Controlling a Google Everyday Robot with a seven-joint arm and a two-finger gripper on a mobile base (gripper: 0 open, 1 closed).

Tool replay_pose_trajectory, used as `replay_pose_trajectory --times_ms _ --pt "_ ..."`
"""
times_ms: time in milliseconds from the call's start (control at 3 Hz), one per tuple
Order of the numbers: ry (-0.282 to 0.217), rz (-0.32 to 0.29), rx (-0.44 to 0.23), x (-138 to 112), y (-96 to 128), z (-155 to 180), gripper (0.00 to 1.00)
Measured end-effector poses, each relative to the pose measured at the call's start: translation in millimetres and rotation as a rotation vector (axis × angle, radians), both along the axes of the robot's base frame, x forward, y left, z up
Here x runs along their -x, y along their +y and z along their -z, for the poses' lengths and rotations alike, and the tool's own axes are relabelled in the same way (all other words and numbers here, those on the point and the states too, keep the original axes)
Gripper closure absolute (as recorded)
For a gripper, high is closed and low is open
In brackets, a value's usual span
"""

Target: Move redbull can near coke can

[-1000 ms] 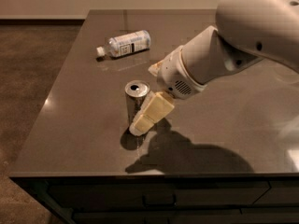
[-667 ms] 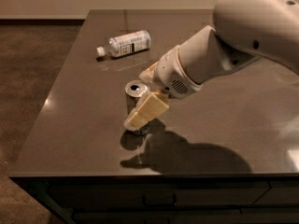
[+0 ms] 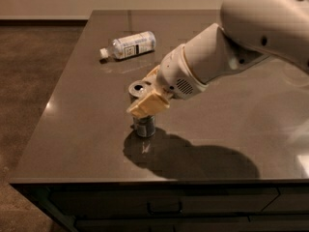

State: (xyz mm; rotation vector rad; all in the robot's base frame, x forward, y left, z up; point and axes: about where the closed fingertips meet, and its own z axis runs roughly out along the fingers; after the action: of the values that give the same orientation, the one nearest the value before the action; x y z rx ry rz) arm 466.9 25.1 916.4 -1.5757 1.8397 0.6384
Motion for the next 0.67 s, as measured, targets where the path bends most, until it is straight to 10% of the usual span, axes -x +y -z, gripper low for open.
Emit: replay_pose_trajectory --times_ms 667 --pt "-0.072 0.144 0.005 -52 -51 -31 1.00"
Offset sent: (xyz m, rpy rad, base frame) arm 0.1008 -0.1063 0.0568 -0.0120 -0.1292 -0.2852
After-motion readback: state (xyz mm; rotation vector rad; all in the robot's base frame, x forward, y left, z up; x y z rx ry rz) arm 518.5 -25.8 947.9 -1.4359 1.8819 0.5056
